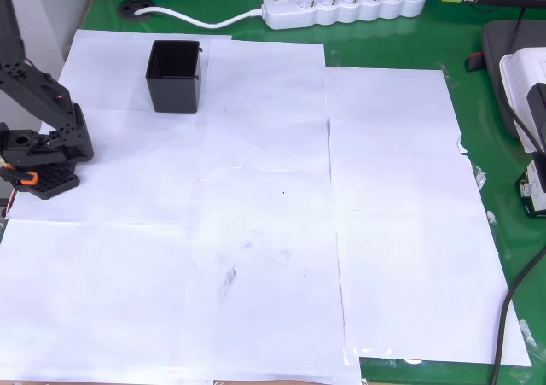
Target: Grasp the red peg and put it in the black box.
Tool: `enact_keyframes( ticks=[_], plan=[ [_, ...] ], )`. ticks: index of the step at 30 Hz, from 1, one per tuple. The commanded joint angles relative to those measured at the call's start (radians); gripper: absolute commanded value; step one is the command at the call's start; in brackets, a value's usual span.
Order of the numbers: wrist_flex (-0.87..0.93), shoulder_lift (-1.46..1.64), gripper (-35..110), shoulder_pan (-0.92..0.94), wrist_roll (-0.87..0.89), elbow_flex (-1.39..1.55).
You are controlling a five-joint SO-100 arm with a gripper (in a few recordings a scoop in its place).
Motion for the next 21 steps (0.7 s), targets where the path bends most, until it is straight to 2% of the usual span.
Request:
enact_keyframes(
  ticks=[1, 11, 15, 21],
  plan=[
    [0.1, 0.103, 0, -0.081, 0.103, 0.051],
    [0.106, 0.146, 0, -0.27, 0.416, -0.331],
    [0.048, 0.147, 0, -0.284, 0.514, -0.499],
    [-0.048, 0.216, 0, -0.264, 0.571, -0.666]
  ],
)
